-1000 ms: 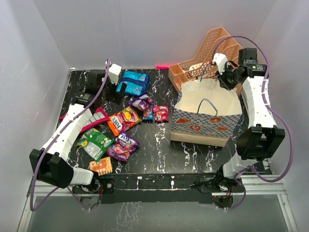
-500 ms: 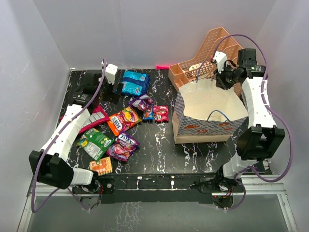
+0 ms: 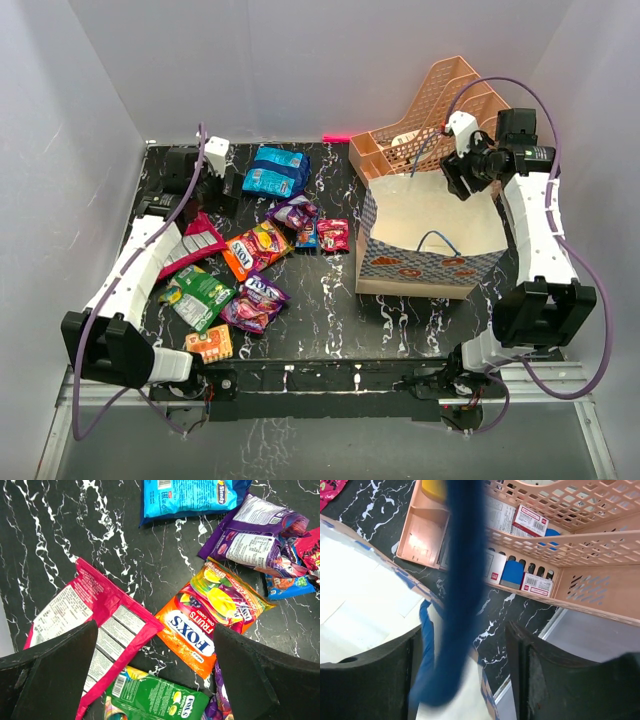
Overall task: Place the snacks into the paper bag
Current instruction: Move the paper bag to the center of the board, then pick up the snack from the center of the board.
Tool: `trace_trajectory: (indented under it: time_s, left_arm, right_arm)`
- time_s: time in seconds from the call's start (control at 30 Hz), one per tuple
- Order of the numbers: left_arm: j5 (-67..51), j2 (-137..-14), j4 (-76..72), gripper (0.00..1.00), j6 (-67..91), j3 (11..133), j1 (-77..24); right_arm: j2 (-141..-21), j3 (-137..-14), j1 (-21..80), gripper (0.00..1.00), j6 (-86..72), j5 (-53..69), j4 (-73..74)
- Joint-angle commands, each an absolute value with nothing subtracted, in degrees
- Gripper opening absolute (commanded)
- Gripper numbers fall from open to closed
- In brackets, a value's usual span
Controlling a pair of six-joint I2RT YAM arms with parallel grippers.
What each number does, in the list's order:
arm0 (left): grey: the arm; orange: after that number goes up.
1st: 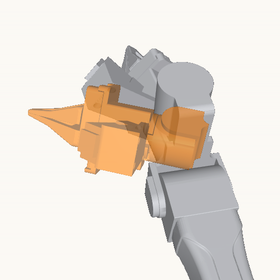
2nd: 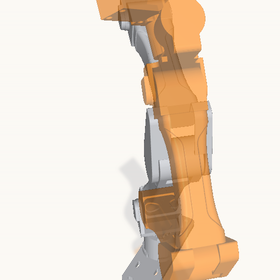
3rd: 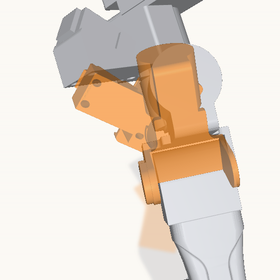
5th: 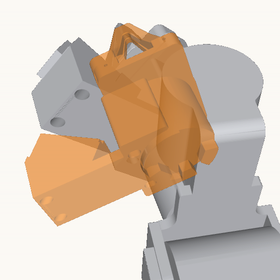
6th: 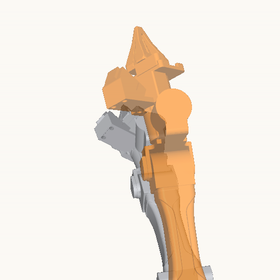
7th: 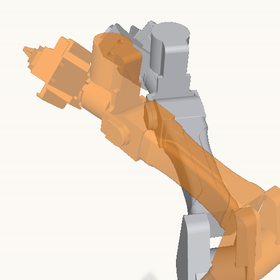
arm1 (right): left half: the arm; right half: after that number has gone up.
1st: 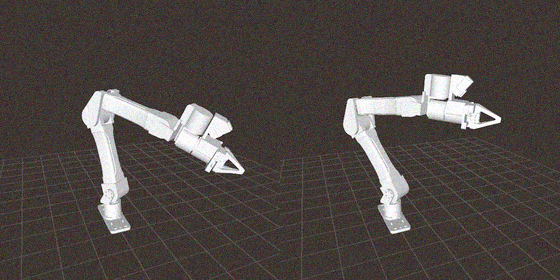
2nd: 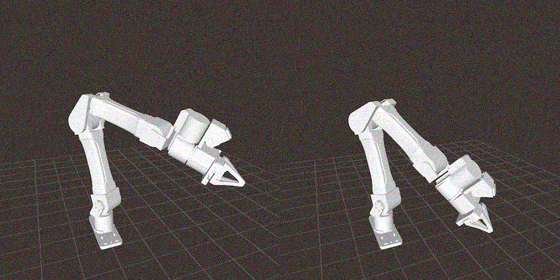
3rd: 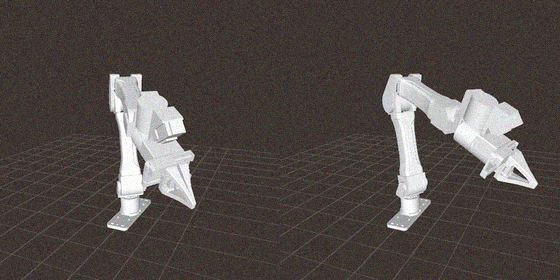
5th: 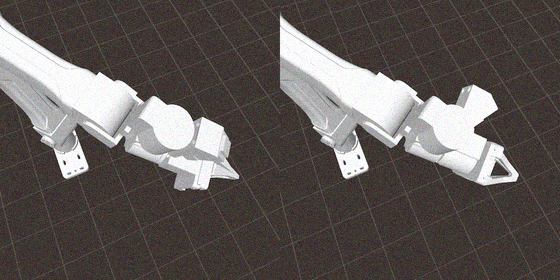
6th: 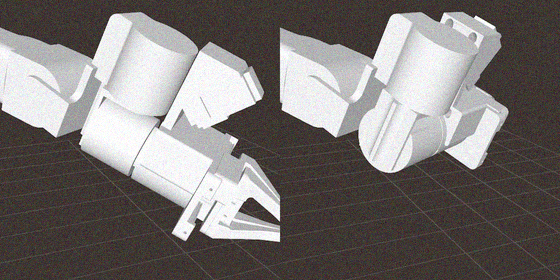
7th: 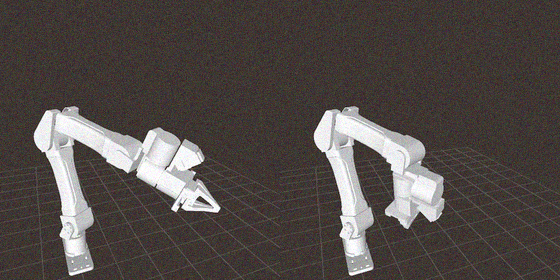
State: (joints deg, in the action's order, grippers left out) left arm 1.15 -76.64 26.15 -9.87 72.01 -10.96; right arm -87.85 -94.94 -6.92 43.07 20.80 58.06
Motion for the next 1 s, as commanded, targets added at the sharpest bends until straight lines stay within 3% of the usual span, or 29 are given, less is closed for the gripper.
trace_trajectory:
  time_s: [0.0,0.27,0.97]
  left_arm:
    - [-3.2,-77.9,27.3,0.98,-7.3,71.6,-8.6]
    - [-9.3,-87.1,27.3,0.98,-4.5,75.6,-5.2]
    - [-20.5,-124.0,26.6,0.97,-0.2,103.6,-2.2]
  right_arm:
    - [-83.3,-95.8,-7.1,0.67,38.2,20.8,55.9]
    - [-79.2,-96.9,-7.0,0.98,28.8,18.6,54.7]
    - [-72.6,-94.3,-6.8,0.98,16.8,15.1,53.0]
